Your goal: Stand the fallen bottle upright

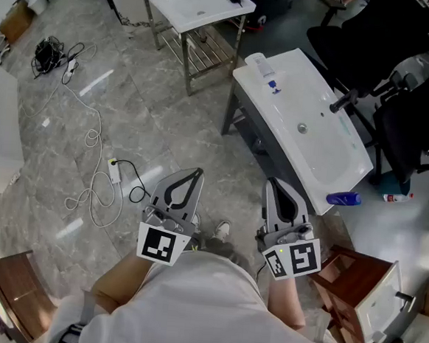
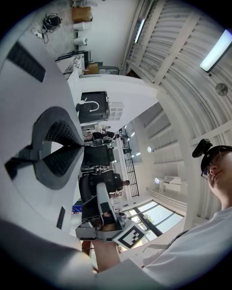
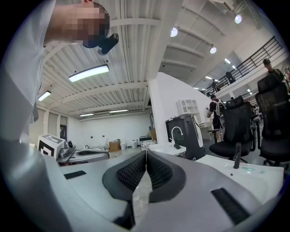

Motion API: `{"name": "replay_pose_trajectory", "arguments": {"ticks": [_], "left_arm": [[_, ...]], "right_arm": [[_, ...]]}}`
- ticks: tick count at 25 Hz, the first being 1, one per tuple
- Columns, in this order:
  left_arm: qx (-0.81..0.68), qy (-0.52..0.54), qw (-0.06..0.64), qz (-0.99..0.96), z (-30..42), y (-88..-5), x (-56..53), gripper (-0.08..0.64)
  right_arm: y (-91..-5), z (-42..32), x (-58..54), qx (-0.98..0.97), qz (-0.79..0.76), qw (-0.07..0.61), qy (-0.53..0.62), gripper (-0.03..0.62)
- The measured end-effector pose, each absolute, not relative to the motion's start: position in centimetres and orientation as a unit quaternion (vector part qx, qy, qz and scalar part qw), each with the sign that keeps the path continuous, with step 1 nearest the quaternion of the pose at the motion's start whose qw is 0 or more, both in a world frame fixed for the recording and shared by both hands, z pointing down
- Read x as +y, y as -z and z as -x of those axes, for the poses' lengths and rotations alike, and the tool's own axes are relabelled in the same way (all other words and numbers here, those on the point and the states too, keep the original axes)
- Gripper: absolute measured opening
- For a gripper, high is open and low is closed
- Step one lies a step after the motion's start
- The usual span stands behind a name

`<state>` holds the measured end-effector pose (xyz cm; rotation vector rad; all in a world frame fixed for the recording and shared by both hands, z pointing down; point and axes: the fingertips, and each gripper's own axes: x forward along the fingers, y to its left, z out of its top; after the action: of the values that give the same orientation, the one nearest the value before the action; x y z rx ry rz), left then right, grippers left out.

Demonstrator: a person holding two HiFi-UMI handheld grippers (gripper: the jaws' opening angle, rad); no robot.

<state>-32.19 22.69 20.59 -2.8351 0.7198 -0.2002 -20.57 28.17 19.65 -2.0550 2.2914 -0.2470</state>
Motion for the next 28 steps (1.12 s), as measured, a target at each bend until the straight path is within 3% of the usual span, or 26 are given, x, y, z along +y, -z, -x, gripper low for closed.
{"name": "replay_pose_trajectory", "arguments": {"ticks": [2, 4, 9, 13, 21, 28], "left_arm": [[0.278, 0.033, 0.038, 0.959, 32.1, -20.4, 23.1, 0.015], [0.292, 0.021, 0.017, 0.956, 31.8, -20.5, 23.6, 0.015], [0.291, 0.027, 0.028, 0.956, 31.6, -20.5, 24.4, 0.015], [0.294, 0.03, 0.017, 0.955, 32.8, -21.3, 23.7, 0.015], [0.275, 0.037, 0.004, 0.961, 35.7, -24.6, 21.0, 0.015], [0.234, 0.033, 0.018, 0.971, 33.5, -24.9, 21.1, 0.015]], "right_arm": [[-19.5, 20.0, 28.8, 0.743, 0.665, 0.026, 0.077, 0.038], [-19.3, 19.3, 29.4, 0.742, 0.666, 0.027, 0.073, 0.038], [-19.3, 18.8, 30.5, 0.74, 0.667, 0.03, 0.078, 0.038], [-19.1, 19.2, 30.6, 0.733, 0.67, 0.07, 0.093, 0.038], [-20.2, 20.7, 31.5, 0.7, 0.707, 0.03, 0.099, 0.04], [-21.6, 19.5, 31.7, 0.675, 0.728, 0.038, 0.114, 0.04]]}}
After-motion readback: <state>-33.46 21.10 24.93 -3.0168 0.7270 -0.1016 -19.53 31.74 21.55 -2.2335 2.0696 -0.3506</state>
